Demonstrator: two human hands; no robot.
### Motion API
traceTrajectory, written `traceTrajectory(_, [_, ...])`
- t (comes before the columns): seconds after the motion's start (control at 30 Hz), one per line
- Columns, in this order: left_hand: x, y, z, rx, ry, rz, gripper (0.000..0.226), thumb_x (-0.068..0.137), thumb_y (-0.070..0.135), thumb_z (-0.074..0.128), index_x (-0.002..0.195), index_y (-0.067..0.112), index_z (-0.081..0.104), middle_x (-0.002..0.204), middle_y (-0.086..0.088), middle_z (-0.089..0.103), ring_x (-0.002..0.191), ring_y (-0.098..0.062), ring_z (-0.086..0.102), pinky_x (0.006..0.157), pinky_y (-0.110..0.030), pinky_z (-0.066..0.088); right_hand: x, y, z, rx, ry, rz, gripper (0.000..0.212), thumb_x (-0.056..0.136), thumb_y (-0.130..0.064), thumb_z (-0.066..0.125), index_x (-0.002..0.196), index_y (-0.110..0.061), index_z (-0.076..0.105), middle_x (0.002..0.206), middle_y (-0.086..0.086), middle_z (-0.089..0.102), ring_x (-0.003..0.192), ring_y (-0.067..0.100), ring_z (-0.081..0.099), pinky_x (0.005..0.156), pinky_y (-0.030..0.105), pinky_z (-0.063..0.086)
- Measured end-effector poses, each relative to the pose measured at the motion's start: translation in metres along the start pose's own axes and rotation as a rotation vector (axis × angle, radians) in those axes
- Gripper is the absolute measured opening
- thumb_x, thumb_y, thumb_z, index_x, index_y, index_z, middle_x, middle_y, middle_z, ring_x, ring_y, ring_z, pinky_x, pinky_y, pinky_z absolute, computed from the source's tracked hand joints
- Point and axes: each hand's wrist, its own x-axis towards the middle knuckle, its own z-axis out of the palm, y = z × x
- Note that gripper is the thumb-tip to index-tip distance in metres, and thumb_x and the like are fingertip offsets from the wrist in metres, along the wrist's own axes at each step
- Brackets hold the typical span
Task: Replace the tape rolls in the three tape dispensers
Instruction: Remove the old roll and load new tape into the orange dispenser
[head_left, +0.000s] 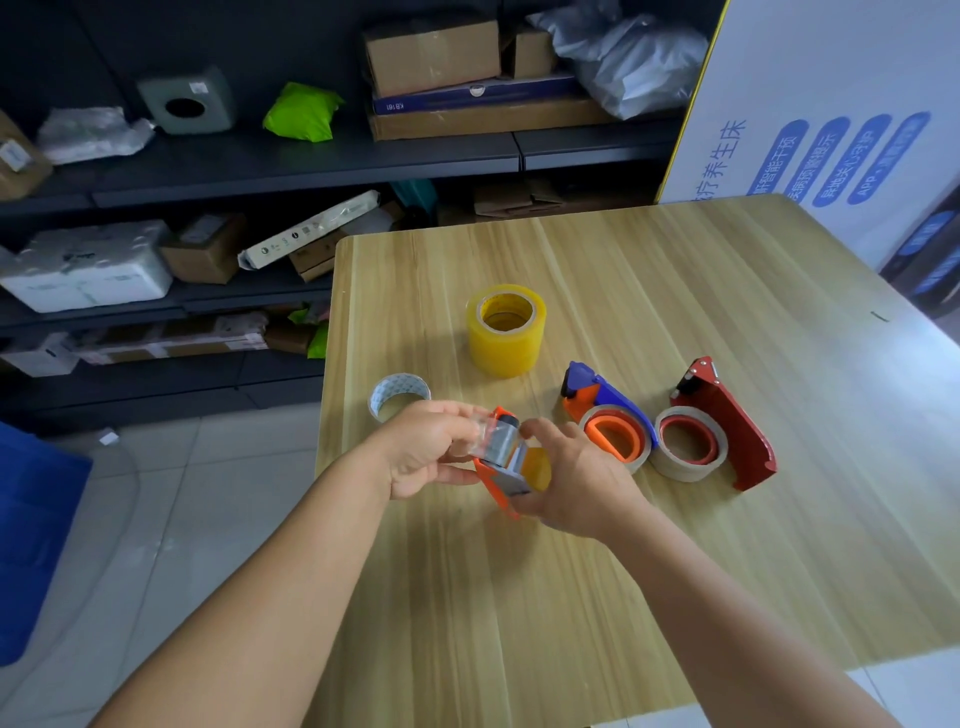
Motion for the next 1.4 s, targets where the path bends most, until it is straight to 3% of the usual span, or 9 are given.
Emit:
traceTrajectory(0.13, [-0.003,0.005,-0.003,-0.080,-0.016,0.015,0.016,0.089,-0.002,0.051,0.089,0.011,0.061,0.090,-0.014,0.062,0.085,-0.026,0.060,0.075,-0.041,0.057,-0.002,-0.001,-0.006,0.052,0.052,-0.063,0.088,0.070,-0.056,0.068,0.142,-0.045,0.019,0.105,-0.006,0.051,0.080,0.015,0.058,0.064,0.034,0.054])
traceTrajectory(0.27, [-0.004,0.005,-0.011,-0.151,-0.098,0.012,0.009,0.089,0.005,0.060,0.091,0.011,0.054,0.087,-0.010,0.070,0.081,-0.023,0.069,0.074,-0.042,0.058,-0.002,0.001,-0.013,0.136,0.055,-0.089,0.091,0.067,-0.048,0.073,0.140,-0.049,0.019,0.110,-0.008,0.056,0.085,0.014,0.060,0.070,0.036,0.056])
traceTrajectory(0.43, [-0.008,0.007,-0.020,-0.141,-0.178,0.006,0.027,0.071,0.019,0.072,0.093,0.011,0.059,0.090,-0.006,0.068,0.082,-0.018,0.068,0.082,-0.044,0.057,-0.002,0.002,-0.016,0.214,0.044,-0.097,0.092,0.065,-0.046,0.074,0.135,-0.055,0.016,0.106,-0.010,0.058,0.082,0.008,0.059,0.066,0.027,0.052])
traceTrajectory(0.67, [-0.010,0.013,-0.025,-0.223,-0.085,0.055,0.018,0.084,0.030,0.064,0.084,0.012,0.063,0.076,-0.003,0.065,0.080,-0.023,0.070,0.073,-0.045,0.059,-0.002,0.004,-0.017,0.251,0.024,-0.008,0.085,0.064,-0.052,0.073,0.137,-0.035,0.032,0.084,-0.022,0.048,0.072,0.004,0.054,0.057,0.019,0.042])
traceTrajectory(0.77, [-0.013,0.020,-0.018,-0.116,0.030,0.058,0.039,0.086,0.051,0.056,0.089,0.012,0.060,0.087,-0.006,0.067,0.086,-0.026,0.070,0.076,-0.045,0.057,-0.004,0.002,-0.016,0.243,0.031,0.012,0.080,0.064,-0.054,0.071,0.133,-0.036,0.036,0.077,-0.022,0.051,0.067,0.003,0.055,0.057,0.017,0.045])
traceTrajectory(0.9, [-0.019,0.028,-0.006,0.156,0.050,0.107,0.078,0.062,0.076,0.051,0.102,0.010,0.063,0.102,-0.008,0.066,0.095,-0.023,0.069,0.079,-0.039,0.056,-0.005,0.000,-0.015,0.198,0.050,0.032,0.079,0.063,-0.056,0.070,0.131,-0.037,0.036,0.085,-0.018,0.053,0.070,0.006,0.055,0.058,0.022,0.047])
traceTrajectory(1.07, [-0.021,0.033,0.006,0.355,0.061,0.088,0.052,0.085,0.057,0.055,0.100,0.008,0.067,0.098,-0.005,0.069,0.089,-0.018,0.065,0.081,-0.035,0.053,-0.006,0.000,-0.012,0.184,0.065,0.028,0.078,0.063,-0.058,0.069,0.130,-0.037,0.036,0.103,-0.010,0.057,0.081,0.010,0.057,0.062,0.024,0.047])
traceTrajectory(1.2, [-0.022,0.034,0.006,0.198,0.072,0.077,0.015,0.085,0.027,0.069,0.091,0.014,0.066,0.087,-0.004,0.068,0.078,-0.015,0.062,0.083,-0.038,0.053,-0.006,0.000,-0.011,0.176,0.060,0.030,0.079,0.062,-0.059,0.071,0.130,-0.037,0.036,0.103,-0.012,0.054,0.080,0.009,0.054,0.055,0.019,0.040])
traceTrajectory(1.4, [-0.023,0.034,-0.001,0.092,0.007,0.077,0.017,0.077,0.015,0.077,0.078,0.017,0.060,0.068,0.000,0.067,0.058,-0.009,0.062,0.062,-0.024,0.052,-0.007,-0.001,-0.008,0.161,0.058,0.034,0.079,0.060,-0.060,0.071,0.129,-0.038,0.038,0.103,-0.014,0.052,0.081,0.009,0.053,0.053,0.017,0.039])
